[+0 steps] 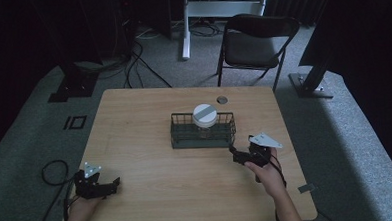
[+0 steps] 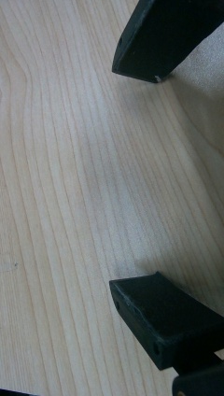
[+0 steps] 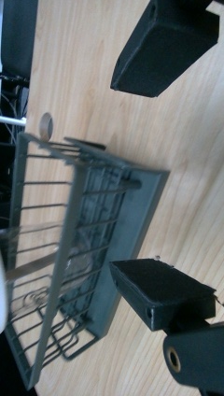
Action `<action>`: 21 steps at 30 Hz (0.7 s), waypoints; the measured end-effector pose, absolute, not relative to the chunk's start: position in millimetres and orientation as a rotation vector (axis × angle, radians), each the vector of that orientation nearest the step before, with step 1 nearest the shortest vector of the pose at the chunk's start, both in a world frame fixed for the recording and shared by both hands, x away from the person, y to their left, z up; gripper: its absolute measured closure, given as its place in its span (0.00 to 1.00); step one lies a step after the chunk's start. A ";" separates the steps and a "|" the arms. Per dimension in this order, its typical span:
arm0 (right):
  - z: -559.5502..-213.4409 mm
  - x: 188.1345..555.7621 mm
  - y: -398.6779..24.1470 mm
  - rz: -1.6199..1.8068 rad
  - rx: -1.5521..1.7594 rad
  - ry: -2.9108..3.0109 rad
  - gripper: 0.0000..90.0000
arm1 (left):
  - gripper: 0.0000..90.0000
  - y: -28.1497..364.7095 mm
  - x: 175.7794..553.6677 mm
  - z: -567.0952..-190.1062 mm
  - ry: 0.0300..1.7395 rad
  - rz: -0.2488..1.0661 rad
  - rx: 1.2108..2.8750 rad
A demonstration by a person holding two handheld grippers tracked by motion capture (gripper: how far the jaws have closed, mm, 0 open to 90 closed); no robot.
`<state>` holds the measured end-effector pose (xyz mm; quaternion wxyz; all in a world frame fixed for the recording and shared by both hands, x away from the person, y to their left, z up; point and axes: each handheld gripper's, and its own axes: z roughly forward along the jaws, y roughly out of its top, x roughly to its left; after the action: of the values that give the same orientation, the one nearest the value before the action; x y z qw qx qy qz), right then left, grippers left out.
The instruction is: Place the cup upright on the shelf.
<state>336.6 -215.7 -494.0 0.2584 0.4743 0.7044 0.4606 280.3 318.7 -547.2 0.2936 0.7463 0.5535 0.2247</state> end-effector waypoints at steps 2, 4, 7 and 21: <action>-498.0 336.2 -218.9 1.234 1.299 1.908 0.13 | 0.01 318.7 280.3 -547.2 1.474 0.598 1.987; -501.6 336.1 -221.9 1.224 1.307 1.908 0.13 | 0.01 318.7 280.3 -547.2 1.474 0.599 1.987; -506.4 335.6 -225.8 1.208 1.322 1.906 0.13 | 0.01 318.7 280.3 -547.2 1.474 0.599 1.987; -525.8 334.6 -247.5 1.106 1.423 1.873 0.13 | 0.01 318.7 280.3 -547.2 1.474 0.599 1.988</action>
<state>334.6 -247.5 -525.8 0.2676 0.5275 0.6943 0.4100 280.3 318.7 -547.2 0.2932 0.7465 0.5534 0.2249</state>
